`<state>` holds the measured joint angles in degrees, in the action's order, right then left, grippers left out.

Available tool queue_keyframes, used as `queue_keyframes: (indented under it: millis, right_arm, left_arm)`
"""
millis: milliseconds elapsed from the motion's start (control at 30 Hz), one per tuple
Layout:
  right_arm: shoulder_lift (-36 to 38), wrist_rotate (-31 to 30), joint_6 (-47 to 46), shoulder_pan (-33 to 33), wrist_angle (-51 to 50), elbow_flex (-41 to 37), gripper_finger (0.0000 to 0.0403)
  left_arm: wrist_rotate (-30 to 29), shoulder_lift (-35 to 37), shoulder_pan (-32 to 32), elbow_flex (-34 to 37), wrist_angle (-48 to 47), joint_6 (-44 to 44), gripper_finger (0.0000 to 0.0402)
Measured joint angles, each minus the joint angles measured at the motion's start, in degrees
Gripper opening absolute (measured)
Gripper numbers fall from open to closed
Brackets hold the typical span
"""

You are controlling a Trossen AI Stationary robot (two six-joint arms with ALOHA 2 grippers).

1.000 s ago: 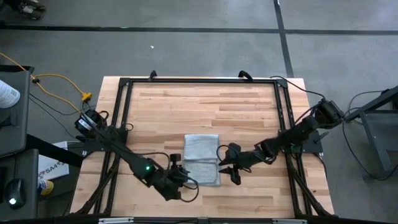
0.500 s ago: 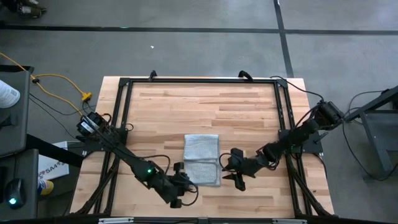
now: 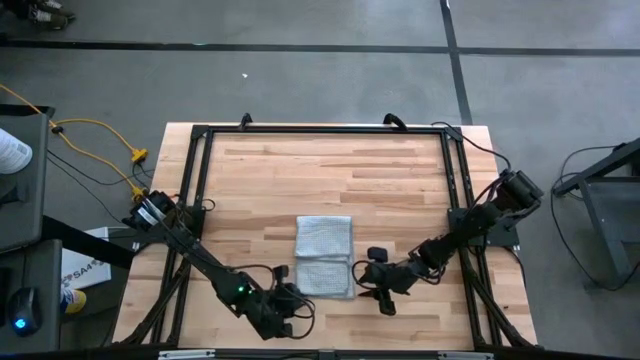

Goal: Fold microfiber towels
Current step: Fold the gray microfiber towel

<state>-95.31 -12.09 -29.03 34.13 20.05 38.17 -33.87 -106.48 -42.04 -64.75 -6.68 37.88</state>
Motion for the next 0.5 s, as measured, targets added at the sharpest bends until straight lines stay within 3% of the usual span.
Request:
queue_keyframes:
  millis: [500]
  right_arm:
    - [-1.71, -0.58, 6.39, -0.92, -1.77, 0.0, 0.0155]
  left_arm:
    - [5.37, -0.31, 3.98, -0.11, -2.98, 1.45, 0.0095]
